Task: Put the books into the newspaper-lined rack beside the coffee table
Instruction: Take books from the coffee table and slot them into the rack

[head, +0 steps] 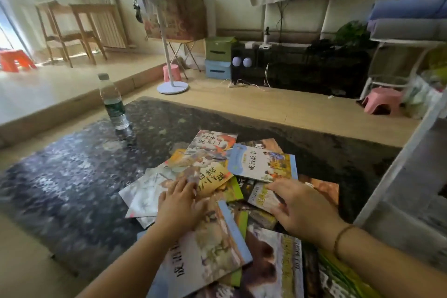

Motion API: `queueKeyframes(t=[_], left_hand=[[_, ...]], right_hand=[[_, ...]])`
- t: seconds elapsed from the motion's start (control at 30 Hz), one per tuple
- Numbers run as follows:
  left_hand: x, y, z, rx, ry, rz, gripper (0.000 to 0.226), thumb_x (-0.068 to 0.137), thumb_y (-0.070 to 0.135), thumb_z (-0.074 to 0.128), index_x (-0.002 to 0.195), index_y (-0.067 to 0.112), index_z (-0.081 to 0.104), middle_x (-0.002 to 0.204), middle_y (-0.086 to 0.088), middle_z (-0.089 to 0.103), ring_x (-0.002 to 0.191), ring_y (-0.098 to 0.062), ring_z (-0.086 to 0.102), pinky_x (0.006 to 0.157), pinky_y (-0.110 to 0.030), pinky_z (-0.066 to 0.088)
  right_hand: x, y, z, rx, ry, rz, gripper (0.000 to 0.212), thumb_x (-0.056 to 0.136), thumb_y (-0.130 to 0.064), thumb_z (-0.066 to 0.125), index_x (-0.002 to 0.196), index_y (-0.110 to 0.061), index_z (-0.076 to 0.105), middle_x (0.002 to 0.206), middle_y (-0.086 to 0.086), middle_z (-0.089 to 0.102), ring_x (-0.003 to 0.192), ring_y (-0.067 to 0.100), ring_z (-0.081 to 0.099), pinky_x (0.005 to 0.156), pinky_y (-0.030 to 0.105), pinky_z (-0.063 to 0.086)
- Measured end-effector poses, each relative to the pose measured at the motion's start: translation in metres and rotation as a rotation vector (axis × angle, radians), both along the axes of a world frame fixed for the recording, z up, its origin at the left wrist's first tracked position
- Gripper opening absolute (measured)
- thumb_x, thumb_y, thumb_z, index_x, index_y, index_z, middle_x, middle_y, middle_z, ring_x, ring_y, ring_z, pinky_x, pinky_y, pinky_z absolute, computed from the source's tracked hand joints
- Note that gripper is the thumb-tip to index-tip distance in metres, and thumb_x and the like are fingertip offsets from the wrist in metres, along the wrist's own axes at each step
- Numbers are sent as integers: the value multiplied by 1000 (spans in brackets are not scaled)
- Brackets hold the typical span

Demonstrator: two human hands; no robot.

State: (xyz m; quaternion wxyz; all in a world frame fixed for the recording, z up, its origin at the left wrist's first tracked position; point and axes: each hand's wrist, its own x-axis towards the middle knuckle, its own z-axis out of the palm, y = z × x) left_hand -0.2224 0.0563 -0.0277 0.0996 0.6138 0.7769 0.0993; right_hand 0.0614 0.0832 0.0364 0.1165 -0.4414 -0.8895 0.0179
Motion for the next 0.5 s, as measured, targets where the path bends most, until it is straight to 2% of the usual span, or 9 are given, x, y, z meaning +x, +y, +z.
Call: queueKeyframes(t=[0.07,0.2,0.3,0.4,0.5], left_hand=[[-8,-6,-11,0,26,-3,69,94,68,29,154,36,20,165,5,9,151,-19,5,121,-45,10],[-8,-12,-16,93,51,8,63,95,65,28,152,37,24,163,7,16,150,-18,10,121,-43,13],[-7,-13,-16,152,64,2,60,93,64,31,147,37,33,160,6,26,148,-20,17,118,-44,18],[-8,-11,-20,157,68,5,62,91,65,30,146,36,35,158,6,29,147,-20,19,117,-45,19],[-7,-10,-22,169,74,5,64,89,65,29,146,35,35,157,5,31,146,-21,20,116,-47,20]], right_hand=[[-29,12,-15,-210,75,-89,49,91,-43,56,136,-24,51,135,-3,54,124,17,49,100,33,44],[-89,41,-34,-430,251,-266,50,91,-44,59,132,-16,54,127,4,59,111,22,56,91,32,47],[-117,62,-45,-454,242,-389,43,91,-51,55,118,-17,57,113,6,61,98,23,58,82,33,49],[-133,72,-54,-412,231,-500,46,83,-58,61,115,-24,56,117,2,61,104,26,58,83,36,51],[-137,76,-59,-371,218,-554,41,78,-59,66,97,-26,52,111,2,58,103,27,56,80,35,50]])
